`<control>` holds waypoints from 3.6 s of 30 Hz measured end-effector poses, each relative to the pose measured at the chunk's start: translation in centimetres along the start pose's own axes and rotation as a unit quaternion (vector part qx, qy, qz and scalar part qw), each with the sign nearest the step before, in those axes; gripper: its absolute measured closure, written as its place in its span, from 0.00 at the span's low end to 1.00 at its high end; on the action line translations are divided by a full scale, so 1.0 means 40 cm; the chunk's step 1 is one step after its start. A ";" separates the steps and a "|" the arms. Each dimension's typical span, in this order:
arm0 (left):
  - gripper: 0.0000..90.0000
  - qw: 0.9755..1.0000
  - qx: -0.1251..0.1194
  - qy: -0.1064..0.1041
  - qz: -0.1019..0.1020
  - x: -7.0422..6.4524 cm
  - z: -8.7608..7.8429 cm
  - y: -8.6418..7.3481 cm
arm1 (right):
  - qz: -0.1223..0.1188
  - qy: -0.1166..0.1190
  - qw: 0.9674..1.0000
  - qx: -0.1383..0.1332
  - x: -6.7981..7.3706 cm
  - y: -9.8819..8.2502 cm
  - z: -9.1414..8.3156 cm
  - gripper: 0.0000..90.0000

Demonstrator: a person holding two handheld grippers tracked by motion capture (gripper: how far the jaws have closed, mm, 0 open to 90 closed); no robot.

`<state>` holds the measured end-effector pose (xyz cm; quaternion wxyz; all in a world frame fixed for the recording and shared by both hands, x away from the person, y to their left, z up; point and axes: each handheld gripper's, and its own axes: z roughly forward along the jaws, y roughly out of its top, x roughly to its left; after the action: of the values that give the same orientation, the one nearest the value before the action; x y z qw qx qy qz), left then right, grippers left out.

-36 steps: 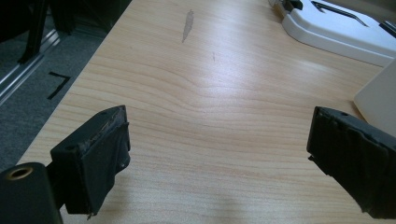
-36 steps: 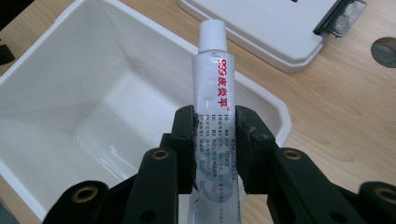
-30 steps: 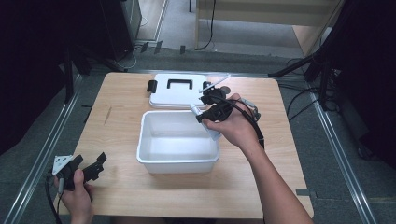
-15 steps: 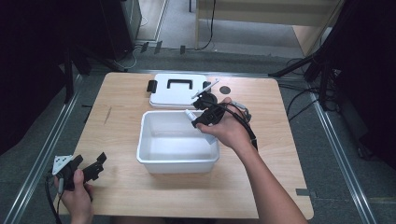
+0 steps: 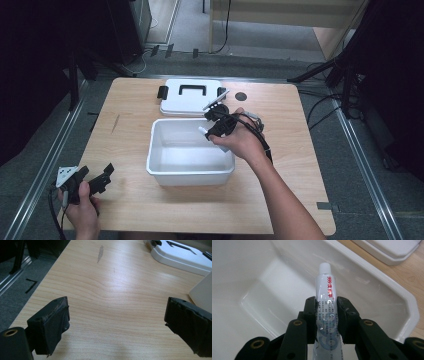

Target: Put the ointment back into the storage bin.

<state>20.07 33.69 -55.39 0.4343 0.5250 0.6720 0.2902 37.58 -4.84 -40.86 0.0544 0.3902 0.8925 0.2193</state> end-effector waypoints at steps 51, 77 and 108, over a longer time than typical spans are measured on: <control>0.07 1.000 0.002 0.000 0.000 0.000 0.001 0.001 | -0.046 -0.017 0.998 0.042 0.031 0.004 0.120 0.79; 0.07 1.000 0.001 -0.002 0.001 -0.001 0.002 0.001 | -0.069 -0.007 0.998 0.013 0.013 -0.008 0.066 0.63; 0.07 1.000 0.002 0.001 0.006 -0.005 0.002 0.000 | 0.033 -0.011 0.994 -0.100 -0.145 -0.211 -0.157 0.02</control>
<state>20.15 33.50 -55.37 0.4305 0.5297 0.6699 0.2921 34.21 -16.30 -39.31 0.0959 0.4146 0.8522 0.3045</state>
